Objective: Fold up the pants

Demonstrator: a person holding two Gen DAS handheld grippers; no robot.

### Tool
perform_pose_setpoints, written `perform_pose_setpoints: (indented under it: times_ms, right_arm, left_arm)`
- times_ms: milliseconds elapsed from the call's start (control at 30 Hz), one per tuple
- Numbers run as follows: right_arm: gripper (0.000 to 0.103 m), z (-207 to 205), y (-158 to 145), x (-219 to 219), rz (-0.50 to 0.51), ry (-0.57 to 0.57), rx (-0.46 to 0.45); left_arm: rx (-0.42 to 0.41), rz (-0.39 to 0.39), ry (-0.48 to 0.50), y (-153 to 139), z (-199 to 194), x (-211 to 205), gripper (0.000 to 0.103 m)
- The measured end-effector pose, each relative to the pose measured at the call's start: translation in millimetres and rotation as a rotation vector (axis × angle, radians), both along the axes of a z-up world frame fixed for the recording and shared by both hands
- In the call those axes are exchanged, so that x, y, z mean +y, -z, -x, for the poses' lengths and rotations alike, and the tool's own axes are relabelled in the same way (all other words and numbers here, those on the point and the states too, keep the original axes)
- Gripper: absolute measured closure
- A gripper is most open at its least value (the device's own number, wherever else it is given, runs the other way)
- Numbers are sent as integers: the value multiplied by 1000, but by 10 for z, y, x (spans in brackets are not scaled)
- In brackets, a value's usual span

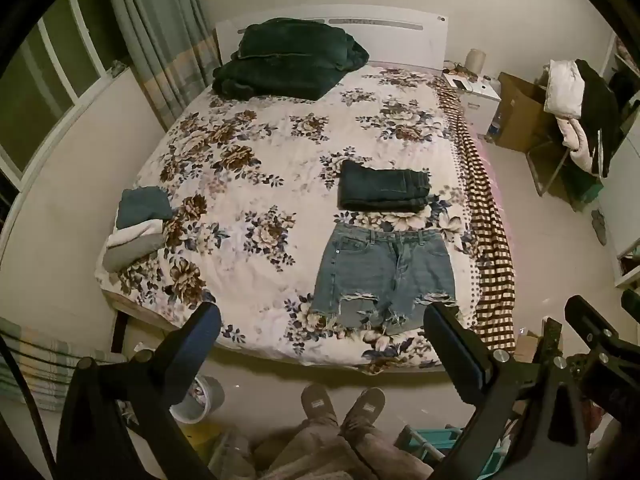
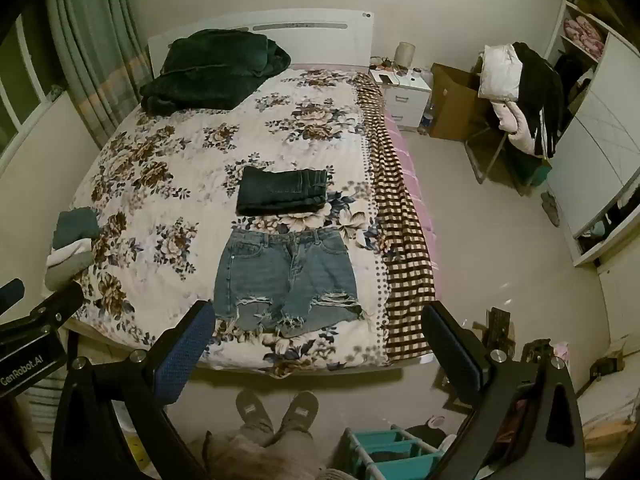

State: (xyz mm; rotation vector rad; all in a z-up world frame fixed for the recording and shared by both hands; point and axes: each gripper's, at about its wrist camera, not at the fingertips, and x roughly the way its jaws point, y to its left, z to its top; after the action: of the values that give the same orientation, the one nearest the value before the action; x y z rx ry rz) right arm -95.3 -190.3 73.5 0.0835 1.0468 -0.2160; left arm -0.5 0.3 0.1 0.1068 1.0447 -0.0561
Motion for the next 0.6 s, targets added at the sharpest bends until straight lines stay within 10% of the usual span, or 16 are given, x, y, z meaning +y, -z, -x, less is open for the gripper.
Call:
perform_pose_setpoints:
  times_ms: [600]
  right_arm:
    - [0, -4, -75, 5, -9, -6, 6]
  left_arm:
    - [12, -4, 9, -6, -3, -81, 0]
